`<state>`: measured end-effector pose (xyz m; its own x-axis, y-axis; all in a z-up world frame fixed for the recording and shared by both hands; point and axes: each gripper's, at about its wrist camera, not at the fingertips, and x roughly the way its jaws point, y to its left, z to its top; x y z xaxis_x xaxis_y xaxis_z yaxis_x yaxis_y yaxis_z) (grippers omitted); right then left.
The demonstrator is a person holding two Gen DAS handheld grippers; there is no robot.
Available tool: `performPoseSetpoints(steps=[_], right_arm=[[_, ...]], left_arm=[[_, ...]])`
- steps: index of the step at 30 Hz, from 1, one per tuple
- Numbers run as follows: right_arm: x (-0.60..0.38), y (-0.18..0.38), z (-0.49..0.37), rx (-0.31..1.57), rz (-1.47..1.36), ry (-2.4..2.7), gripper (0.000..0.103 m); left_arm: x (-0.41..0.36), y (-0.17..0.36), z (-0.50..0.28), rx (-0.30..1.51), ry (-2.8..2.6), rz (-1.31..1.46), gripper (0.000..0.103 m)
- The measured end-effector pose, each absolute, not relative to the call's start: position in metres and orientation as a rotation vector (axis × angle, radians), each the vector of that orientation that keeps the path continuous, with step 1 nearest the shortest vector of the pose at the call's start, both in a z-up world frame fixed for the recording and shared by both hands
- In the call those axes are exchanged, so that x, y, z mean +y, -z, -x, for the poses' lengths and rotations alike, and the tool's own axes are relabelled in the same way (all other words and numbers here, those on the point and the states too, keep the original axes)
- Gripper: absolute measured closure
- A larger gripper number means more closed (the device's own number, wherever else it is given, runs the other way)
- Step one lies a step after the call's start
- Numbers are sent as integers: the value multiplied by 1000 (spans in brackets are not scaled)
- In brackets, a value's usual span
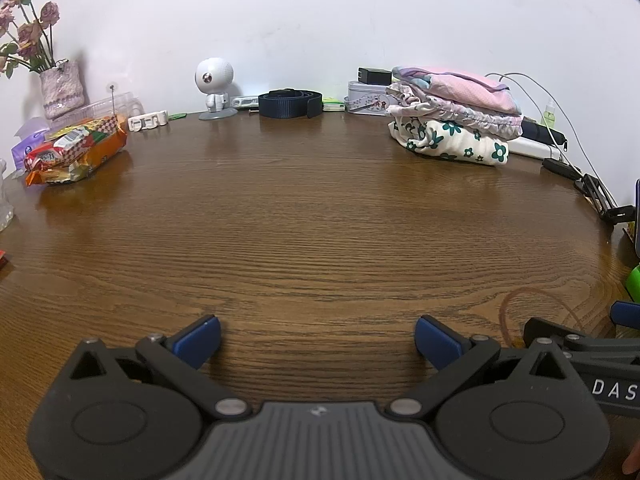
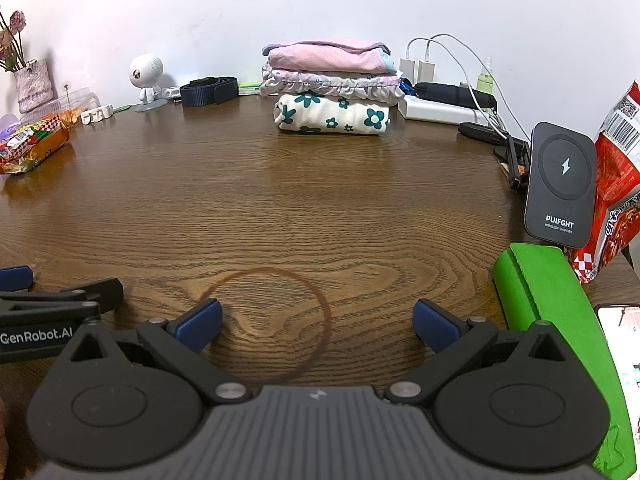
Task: Fold clothes
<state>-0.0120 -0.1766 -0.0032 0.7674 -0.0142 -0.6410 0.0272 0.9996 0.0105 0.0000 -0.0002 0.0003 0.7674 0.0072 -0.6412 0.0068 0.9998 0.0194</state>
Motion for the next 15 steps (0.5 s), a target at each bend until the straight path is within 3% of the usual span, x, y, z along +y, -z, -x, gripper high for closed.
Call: performPoseSetpoints(steps=[15], right_arm=[[-175,3,14,696,-18,27,1]], left_arm=[[1,0,1,696,2,-19,0]])
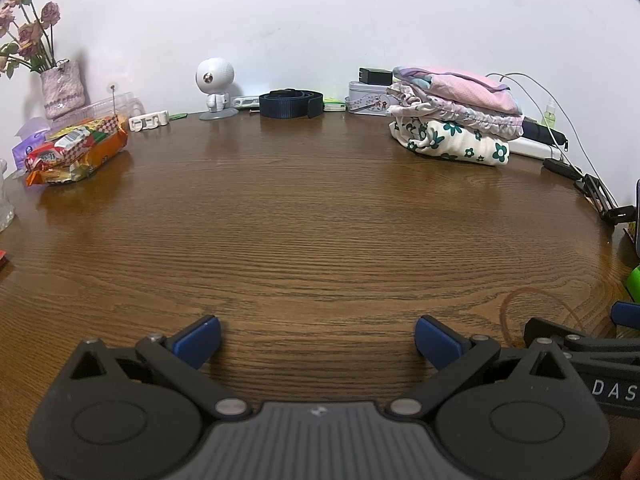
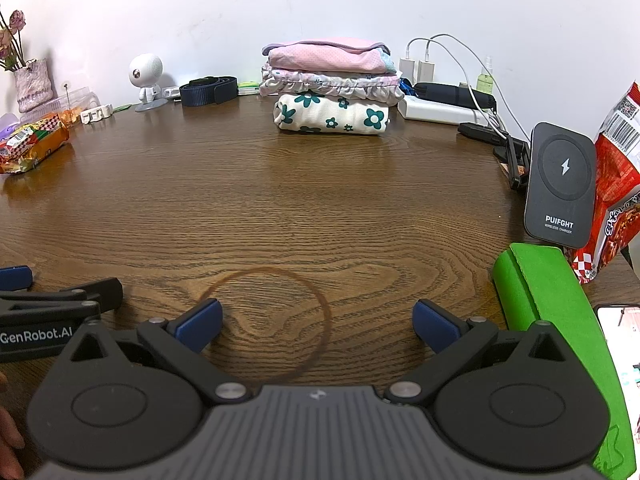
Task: Fold clothes
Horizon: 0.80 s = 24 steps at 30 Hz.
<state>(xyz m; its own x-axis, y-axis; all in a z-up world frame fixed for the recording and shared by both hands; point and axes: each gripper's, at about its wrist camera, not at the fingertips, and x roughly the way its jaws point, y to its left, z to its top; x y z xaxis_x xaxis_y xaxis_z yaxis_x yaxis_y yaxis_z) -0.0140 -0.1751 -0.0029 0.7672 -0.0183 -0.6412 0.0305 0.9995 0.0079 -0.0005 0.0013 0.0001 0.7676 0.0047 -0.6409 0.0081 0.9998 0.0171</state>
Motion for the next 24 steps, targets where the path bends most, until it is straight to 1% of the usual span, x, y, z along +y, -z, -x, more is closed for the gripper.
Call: performPoseSetpoints(steps=[21,24], right_arm=[[-175,5,11,695,-20,32,1],[-175,5,10,696,-16,24,0]], left_arm=[[2,-1,-2,695,11,-22,0],[2,-2,-4,696,31,-28,2]])
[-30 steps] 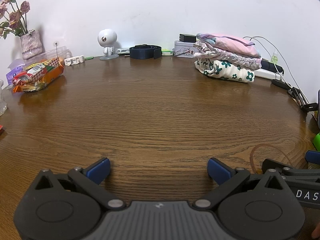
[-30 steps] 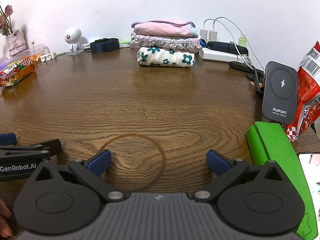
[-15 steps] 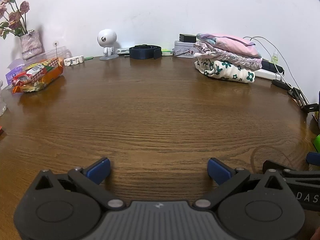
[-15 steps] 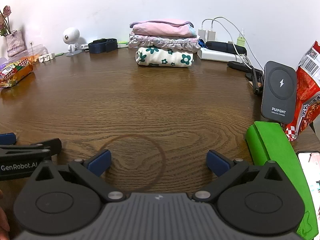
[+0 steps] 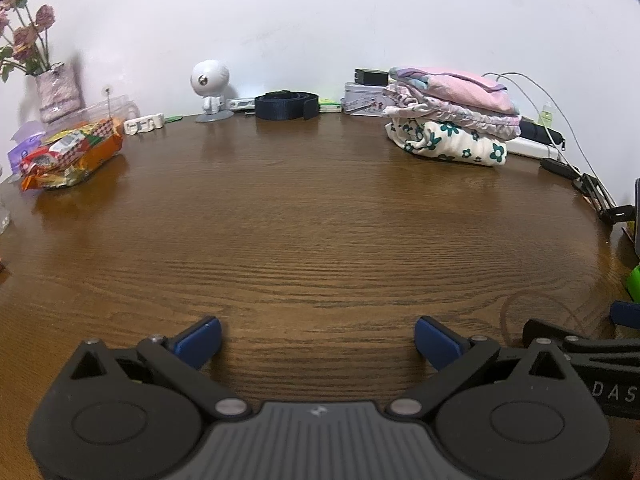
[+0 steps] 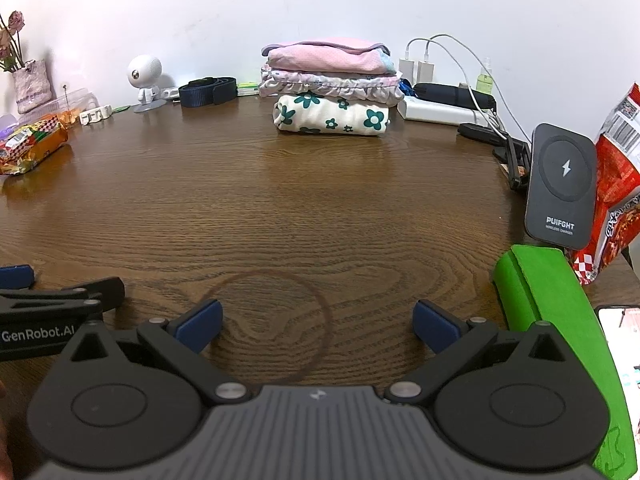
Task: Fold clothes
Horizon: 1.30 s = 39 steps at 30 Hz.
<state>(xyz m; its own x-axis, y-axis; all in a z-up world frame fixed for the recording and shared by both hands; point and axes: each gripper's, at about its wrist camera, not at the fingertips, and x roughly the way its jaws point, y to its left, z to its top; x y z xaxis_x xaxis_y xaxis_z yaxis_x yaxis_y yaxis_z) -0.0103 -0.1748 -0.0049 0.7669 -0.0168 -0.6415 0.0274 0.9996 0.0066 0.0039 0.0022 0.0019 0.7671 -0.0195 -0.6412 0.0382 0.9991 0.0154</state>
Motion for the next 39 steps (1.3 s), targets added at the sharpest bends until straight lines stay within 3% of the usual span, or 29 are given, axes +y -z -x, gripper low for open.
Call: performPoseSetpoints(steps=[2,8,12,14,19,20,21,23,24,27,34,37,39], right_arm=[[-179,-2,4,709,-32,2,1],[-213,-52,-67,674,-81,-47,2],[-242,-59,-164,715,-81,13,15],[-255,-52,-208,745,-80,66,28],[-276,-29,-274,791,-180,47,36],[-277,-27,-281,783,-194,25,44],[-277,-25,-288,775,-208,3,68],[-277,-26,-301,816,-270,-45,100],[-273,-33,-301,813,-270,-55,101],[-264,-66,-284,760,-274,-129,102],[-253,-219,-183,464,-272,-382,103],[-241,-276,-137,342,-217,-413,103],[-229,-284,-110,329,-184,-423,103]], left_arm=[[3,-11,-12,721,90,-23,11],[-27,-57,-96,596,316,-185,10],[-60,-49,-186,594,382,-259,12],[-72,-41,-223,597,401,-221,19],[-84,-30,-279,605,469,-147,31],[-86,-28,-288,601,502,-138,50],[-85,-27,-296,620,530,-111,71],[-81,-32,-307,661,530,-29,81],[-76,-39,-306,654,521,0,88],[-53,-72,-291,600,496,67,93],[15,-226,-189,367,575,185,97],[30,-269,-137,289,571,167,98],[41,-271,-109,298,564,154,98]])
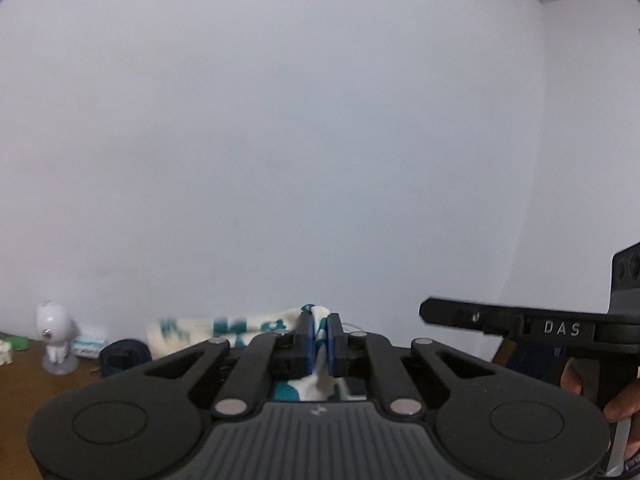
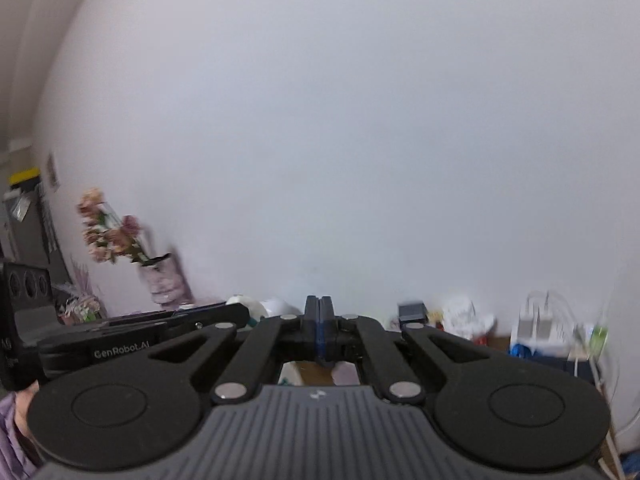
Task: Fold clothes
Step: 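Grasp the cream floral top on the clothes stack with both grippers, then lift the floral top with both grippers and shake it open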
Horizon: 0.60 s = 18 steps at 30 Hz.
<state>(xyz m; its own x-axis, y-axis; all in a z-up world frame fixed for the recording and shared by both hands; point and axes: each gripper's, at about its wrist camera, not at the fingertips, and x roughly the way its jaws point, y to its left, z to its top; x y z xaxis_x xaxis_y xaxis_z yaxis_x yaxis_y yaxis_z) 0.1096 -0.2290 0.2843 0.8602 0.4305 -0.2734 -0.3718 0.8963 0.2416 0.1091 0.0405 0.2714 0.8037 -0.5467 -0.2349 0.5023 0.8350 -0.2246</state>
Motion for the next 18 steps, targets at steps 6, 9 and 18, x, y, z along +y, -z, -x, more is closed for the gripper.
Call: performPoseSetpoints(steps=[6,9,18], right_arm=[[-190,-237,-43,430,-93,-439,103],[-166,-172,-28,573,-86,-451,96],[-76,-47,61,642,138,-574,55]], left_arm=[[89,-170,-73,532,398,118,94],[131,-102,-66,674,287,165,88],[177,-50,56,613,399,64,39]])
